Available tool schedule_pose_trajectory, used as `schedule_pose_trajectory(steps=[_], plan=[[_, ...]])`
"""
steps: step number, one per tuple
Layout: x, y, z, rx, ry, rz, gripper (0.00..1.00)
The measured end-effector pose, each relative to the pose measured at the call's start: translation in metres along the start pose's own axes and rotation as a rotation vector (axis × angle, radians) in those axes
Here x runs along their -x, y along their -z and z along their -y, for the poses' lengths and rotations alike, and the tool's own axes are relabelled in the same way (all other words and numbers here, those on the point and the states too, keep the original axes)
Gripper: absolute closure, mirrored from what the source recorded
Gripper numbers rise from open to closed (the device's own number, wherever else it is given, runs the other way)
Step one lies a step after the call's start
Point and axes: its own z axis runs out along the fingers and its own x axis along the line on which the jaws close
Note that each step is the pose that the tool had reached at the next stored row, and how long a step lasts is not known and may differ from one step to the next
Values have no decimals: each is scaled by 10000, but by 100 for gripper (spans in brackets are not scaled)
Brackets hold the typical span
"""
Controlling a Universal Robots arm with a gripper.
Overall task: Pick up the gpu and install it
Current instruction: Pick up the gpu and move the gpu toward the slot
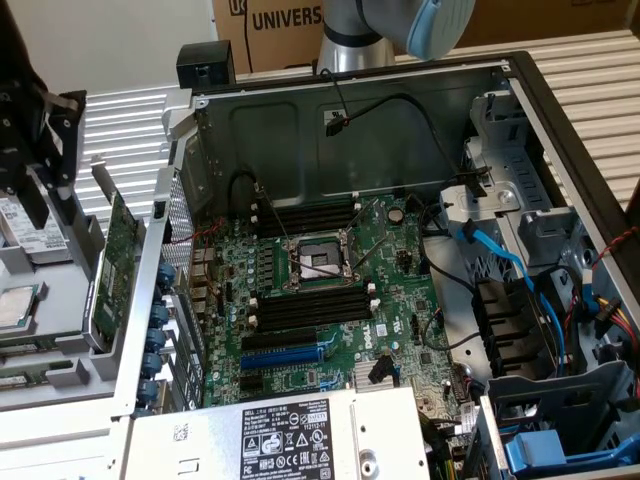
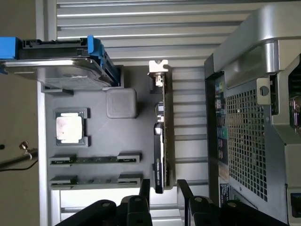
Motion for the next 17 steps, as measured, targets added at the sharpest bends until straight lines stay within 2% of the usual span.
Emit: schedule_pose_trajectory(steps=[6, 9, 11, 14, 17], plan=[[-20, -127, 15, -1, 1, 15, 64], [-65, -177, 18, 4, 2, 88, 64], [-66, -220, 21, 10, 6, 163, 64], [-67, -269, 23, 15, 7, 219, 64], [-68, -341, 28, 21, 10, 333, 64]])
